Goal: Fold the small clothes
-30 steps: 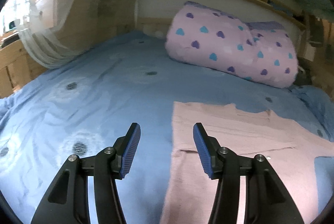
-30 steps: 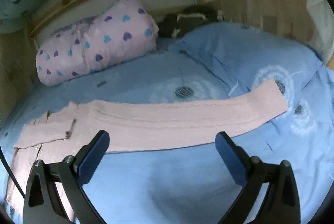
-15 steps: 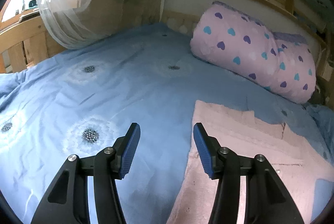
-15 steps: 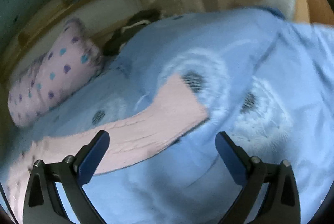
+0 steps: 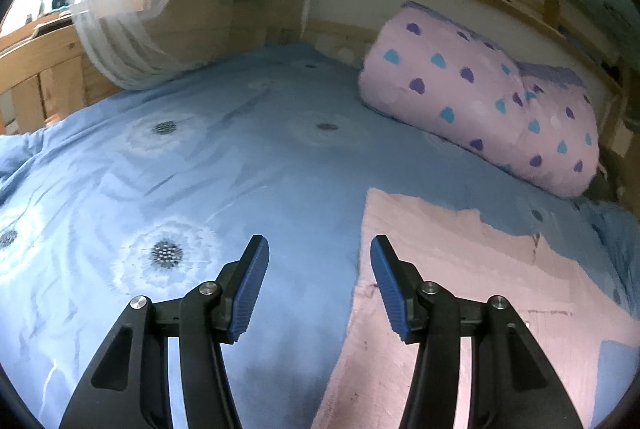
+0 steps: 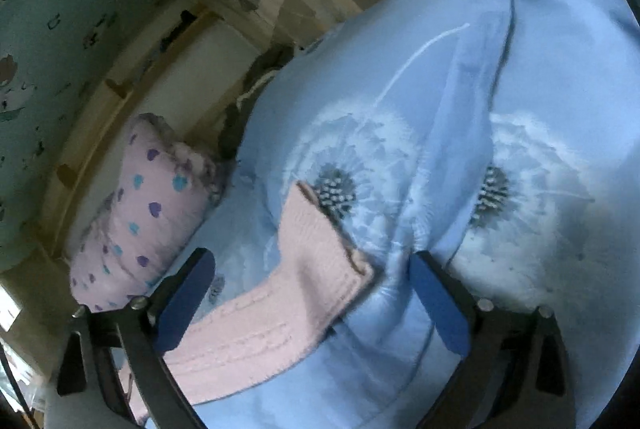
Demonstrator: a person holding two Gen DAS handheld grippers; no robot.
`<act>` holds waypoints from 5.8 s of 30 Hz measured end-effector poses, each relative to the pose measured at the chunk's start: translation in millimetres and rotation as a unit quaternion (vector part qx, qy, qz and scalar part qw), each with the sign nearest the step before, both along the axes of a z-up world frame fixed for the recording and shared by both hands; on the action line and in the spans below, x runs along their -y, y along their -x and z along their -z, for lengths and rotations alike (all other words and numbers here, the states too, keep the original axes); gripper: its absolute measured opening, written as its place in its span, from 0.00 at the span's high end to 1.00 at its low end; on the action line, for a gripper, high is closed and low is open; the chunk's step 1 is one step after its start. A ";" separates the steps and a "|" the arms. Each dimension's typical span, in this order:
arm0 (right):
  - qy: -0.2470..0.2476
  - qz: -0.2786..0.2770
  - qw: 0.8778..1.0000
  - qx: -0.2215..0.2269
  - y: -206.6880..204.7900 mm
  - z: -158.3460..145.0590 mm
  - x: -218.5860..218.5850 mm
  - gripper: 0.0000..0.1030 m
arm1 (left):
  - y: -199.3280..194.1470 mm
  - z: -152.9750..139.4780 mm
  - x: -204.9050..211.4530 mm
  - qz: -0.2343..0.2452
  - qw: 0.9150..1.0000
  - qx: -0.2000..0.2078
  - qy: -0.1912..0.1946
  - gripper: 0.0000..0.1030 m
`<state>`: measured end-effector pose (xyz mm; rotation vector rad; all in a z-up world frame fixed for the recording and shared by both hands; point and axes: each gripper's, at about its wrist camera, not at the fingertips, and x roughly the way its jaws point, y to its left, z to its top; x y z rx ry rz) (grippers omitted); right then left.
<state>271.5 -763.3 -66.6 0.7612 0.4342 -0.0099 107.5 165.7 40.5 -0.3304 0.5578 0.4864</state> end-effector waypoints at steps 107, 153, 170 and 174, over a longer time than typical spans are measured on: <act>0.204 -0.292 0.928 0.113 -30.9 -150.5 -660.4 0.93 | -57.1 18.9 -10.2 0.106 0.985 -0.111 0.077 0.54; 0.383 -0.477 0.791 0.011 1.0 -20.5 -800.8 0.63 | -53.0 13.9 -28.1 0.085 0.986 -0.108 0.096 0.54; 0.402 -0.473 0.782 0.062 65.4 -94.8 -773.7 0.52 | -52.3 13.2 -23.7 0.088 0.986 -0.106 0.089 0.54; 0.410 -0.469 0.779 0.073 85.6 -121.3 -754.8 0.50 | -51.8 14.9 -20.3 0.091 0.987 -0.104 0.081 0.54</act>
